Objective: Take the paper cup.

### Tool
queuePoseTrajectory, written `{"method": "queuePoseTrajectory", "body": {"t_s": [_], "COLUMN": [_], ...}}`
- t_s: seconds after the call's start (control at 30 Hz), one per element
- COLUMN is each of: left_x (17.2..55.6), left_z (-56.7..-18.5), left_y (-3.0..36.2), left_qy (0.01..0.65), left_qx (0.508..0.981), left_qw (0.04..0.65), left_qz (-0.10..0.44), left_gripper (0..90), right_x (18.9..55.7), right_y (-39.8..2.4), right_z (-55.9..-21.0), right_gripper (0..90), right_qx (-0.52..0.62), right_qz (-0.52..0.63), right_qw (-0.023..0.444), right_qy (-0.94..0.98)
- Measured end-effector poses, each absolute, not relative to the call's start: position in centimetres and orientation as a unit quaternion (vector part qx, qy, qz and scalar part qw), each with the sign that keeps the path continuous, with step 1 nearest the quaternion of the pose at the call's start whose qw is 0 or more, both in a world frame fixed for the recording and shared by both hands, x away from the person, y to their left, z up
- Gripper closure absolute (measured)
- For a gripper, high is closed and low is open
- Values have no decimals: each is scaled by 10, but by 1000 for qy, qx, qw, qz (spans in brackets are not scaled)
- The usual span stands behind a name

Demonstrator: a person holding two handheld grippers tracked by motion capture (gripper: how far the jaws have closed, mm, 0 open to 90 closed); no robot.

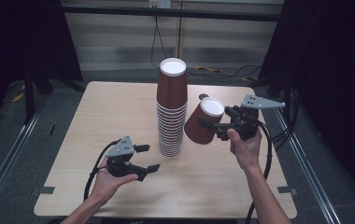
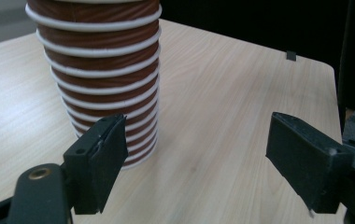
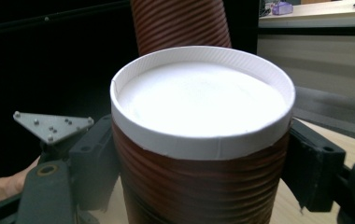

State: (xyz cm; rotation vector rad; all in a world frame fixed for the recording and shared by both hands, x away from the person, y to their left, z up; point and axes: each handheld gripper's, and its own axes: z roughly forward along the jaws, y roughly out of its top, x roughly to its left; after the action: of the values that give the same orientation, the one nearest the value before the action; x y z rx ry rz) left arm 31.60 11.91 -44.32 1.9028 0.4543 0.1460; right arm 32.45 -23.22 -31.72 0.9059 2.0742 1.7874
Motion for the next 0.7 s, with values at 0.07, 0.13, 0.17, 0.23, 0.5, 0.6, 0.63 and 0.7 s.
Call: {"method": "queuePoseTrajectory", "body": {"t_s": [0.07, 0.13, 0.17, 0.23, 0.5, 0.6, 0.63, 0.7], "left_x": [316, 317, 318, 319, 322, 321, 321, 321], "left_z": [-441, -439, -438, -435, -425, -422, -421, -422], "left_y": [117, 115, 113, 111, 105, 103, 102, 101], "left_qy": [191, 188, 185, 180, 165, 160, 159, 159], "left_qx": [805, 803, 804, 803, 801, 797, 795, 794], "left_qw": [558, 562, 561, 565, 572, 579, 580, 582], "left_qz": [66, 63, 63, 64, 68, 70, 71, 70], "left_gripper": [199, 199, 199, 199, 177, 173, 168, 167], "right_x": [324, 324, 324, 325, 324, 322, 321, 321], "right_y": [-230, -229, -228, -226, -218, -213, -212, -211], "right_z": [-322, -324, -326, -328, -335, -336, -337, -339], "right_gripper": [230, 230, 230, 230, 230, 230, 230, 230], "right_qx": [310, 312, 312, 312, 307, 302, 301, 300], "right_qz": [612, 611, 609, 611, 607, 606, 604, 604], "right_qw": [125, 123, 121, 117, 109, 105, 103, 102], "right_qy": [716, 717, 719, 719, 725, 729, 730, 731]}}
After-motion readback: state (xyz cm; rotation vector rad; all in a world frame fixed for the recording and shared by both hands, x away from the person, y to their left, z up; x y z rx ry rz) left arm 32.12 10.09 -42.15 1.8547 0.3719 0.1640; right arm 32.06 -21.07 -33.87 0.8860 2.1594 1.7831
